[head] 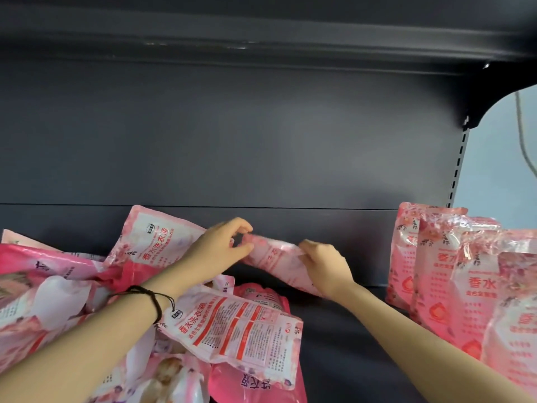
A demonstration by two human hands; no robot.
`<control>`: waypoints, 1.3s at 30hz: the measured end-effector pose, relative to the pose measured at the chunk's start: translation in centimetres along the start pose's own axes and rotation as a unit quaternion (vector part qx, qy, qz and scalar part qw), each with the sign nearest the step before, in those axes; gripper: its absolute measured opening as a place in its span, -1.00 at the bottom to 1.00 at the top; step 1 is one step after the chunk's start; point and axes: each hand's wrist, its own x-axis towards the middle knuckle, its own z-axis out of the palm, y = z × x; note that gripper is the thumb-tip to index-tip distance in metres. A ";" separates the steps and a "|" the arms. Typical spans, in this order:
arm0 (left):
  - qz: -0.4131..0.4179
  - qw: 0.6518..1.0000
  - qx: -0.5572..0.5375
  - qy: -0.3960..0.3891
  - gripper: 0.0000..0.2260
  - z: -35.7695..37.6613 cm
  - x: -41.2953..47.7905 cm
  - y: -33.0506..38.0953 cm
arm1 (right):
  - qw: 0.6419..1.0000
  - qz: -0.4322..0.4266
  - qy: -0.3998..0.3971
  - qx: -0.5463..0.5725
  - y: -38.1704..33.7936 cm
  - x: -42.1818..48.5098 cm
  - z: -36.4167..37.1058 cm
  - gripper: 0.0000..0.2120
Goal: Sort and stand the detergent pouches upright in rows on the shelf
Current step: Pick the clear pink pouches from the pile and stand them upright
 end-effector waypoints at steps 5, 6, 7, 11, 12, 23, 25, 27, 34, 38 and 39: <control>-0.141 0.951 -0.264 0.077 -0.44 0.9 2.2 2.7 | 0.907 0.151 0.063 0.389 0.8 -0.4 -1.9 -0.80; -0.176 0.929 -0.320 0.057 -0.44 1.3 2.6 3.1 | 0.870 0.170 0.055 0.459 0.9 -0.8 -2.1 -0.85; -0.207 0.905 -0.370 0.028 -0.45 1.7 2.9 3.6 | 0.841 0.179 0.041 0.509 1.0 -1.2 -2.1 -0.87; -0.233 0.844 -0.480 -0.047 -0.71 4.1 3.7 4.2 | 0.824 0.168 0.018 0.541 1.5 -2.4 -1.3 -0.84; -0.244 0.835 -0.493 -0.035 -0.80 4.6 3.8 4.2 | 0.827 0.167 0.021 0.537 1.5 -2.6 -1.0 -0.82; -0.205 0.841 -0.500 -0.020 -0.90 7.5 4.9 5.9 | 0.727 0.241 0.160 0.623 2.9 -0.9 -3.9 -0.84; -0.190 0.849 -0.494 -0.007 -0.87 7.8 5.5 6.4 | 0.724 0.235 0.182 0.622 3.4 -0.6 -3.9 -0.86; -0.174 0.855 -0.488 0.006 -0.84 8.1 5.8 6.8 | 0.730 0.228 0.203 0.611 3.6 -0.3 -3.7 -0.84; -0.164 0.864 -0.476 0.009 -0.92 8.9 5.5 6.6 | 0.805 0.218 0.215 0.507 4.6 0.1 -3.0 -0.58; -0.085 0.934 -0.344 -0.043 -0.92 7.0 4.9 6.1 | 0.867 0.192 0.284 0.361 3.8 0.5 -5.1 -0.83; -0.059 0.954 -0.290 -0.050 -0.91 6.4 4.7 6.1 | 0.874 0.180 0.309 0.328 3.4 0.7 -5.7 -0.81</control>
